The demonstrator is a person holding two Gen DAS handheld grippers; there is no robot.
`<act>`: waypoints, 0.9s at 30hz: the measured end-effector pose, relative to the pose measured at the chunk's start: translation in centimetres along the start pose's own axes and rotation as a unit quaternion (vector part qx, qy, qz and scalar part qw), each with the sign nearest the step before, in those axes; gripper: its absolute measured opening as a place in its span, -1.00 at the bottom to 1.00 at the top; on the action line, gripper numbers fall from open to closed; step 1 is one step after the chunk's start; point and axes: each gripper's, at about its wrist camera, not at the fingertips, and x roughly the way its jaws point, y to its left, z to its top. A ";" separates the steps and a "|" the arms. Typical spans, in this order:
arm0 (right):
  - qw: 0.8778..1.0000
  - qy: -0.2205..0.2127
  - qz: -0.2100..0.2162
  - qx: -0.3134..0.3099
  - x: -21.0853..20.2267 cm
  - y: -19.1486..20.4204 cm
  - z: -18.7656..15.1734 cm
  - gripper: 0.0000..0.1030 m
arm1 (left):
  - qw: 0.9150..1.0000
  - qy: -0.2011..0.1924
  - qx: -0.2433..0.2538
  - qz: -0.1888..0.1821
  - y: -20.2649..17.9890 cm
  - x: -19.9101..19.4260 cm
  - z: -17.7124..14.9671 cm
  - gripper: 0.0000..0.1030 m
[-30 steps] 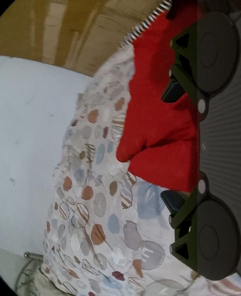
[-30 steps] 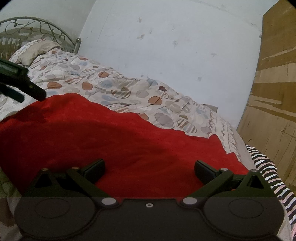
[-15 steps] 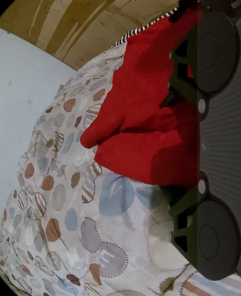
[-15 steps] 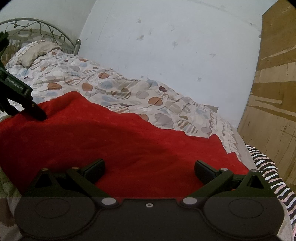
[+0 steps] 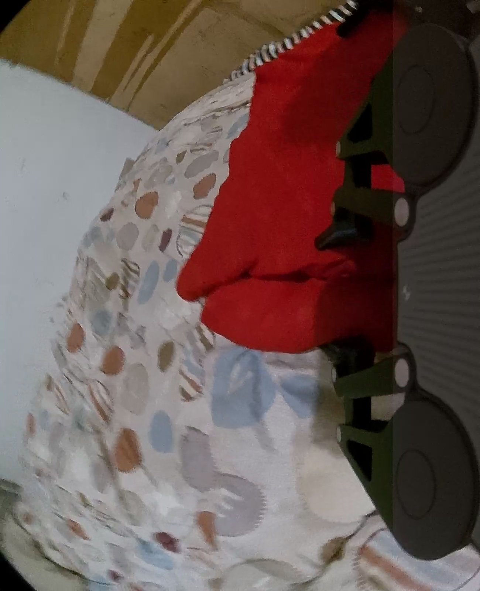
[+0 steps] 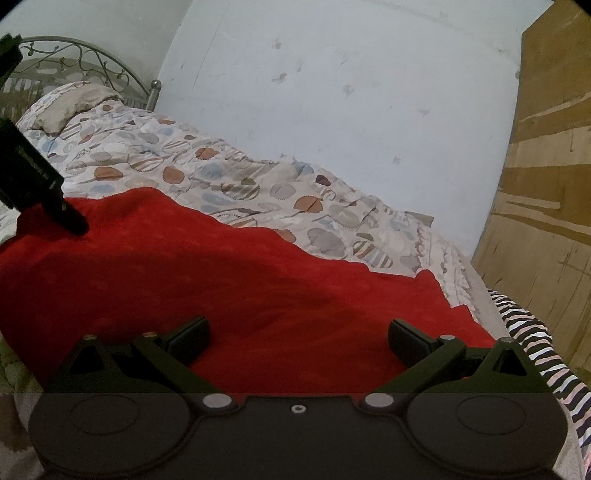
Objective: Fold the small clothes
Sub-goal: 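Close the left gripper on the folded red shirt edge and lift it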
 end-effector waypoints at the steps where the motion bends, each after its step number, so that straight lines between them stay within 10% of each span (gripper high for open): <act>1: 1.000 -0.001 -0.001 0.000 0.0 0.0 0.0 0.99 | 1.000 0.001 -0.014 -0.003 0.3 -0.1 0.1 0.05; 16: 1.000 -0.010 -0.008 -0.003 -0.2 0.4 -0.2 0.99 | 0.986 -0.073 0.131 0.075 -5.5 -2.4 -1.2 -0.70; 27: 0.999 -0.044 -0.015 0.026 -2.1 -1.1 0.3 0.99 | 0.990 -0.085 0.101 -0.059 -8.6 -4.8 4.0 -0.79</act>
